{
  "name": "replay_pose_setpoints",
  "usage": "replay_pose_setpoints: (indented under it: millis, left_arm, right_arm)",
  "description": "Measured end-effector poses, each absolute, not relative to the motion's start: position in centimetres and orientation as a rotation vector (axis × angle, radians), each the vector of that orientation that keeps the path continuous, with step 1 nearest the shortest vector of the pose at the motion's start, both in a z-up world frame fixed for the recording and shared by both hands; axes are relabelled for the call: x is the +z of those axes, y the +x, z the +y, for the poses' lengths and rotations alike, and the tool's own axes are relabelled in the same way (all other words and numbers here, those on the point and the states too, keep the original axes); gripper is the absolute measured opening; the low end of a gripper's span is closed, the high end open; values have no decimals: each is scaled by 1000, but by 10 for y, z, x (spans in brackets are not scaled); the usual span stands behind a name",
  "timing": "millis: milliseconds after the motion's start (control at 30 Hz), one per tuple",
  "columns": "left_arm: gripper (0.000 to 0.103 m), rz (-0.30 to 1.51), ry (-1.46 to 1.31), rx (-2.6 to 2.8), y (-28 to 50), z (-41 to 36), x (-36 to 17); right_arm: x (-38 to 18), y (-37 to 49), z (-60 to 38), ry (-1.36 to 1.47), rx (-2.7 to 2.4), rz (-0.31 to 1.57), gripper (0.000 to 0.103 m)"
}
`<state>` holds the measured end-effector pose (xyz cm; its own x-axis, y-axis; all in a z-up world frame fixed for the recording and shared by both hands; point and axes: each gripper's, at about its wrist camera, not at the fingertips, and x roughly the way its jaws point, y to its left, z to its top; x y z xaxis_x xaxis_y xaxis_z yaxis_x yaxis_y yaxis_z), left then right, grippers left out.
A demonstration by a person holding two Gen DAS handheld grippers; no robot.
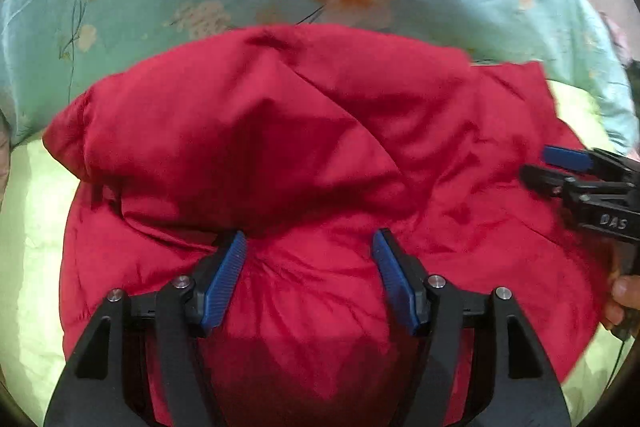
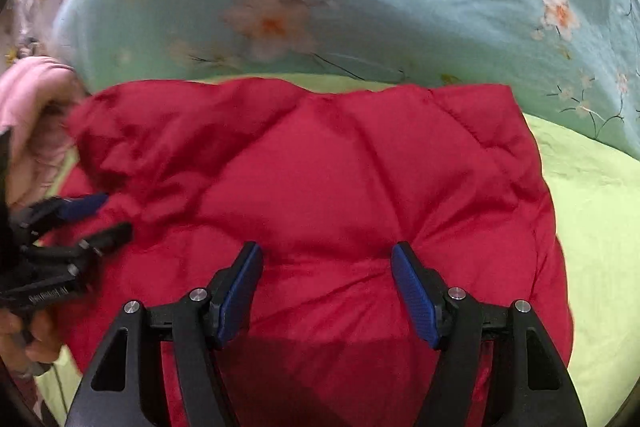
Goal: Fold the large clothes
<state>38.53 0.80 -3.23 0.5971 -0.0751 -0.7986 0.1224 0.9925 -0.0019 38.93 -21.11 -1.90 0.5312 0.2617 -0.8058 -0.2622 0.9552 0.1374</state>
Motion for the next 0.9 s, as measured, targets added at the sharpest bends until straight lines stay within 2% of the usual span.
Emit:
replay_pose_setpoints:
  millis: [300,433,667,900]
  left_arm:
    - [67,959,-9,42,438,54,-37]
    - [76,976,-99,72,450,82,-45]
    - [85,995,-129,89,462,90,-61]
    - [86,999,-148,97,454,100,-51]
  right_arm:
    - [-39,448,-257,131,157,1008,70]
    - [-50,454,-272,191,114,995,70]
    - [-61,465,-283,258,105,1014,71]
    - [-59,467,-299,318,119,1016,72]
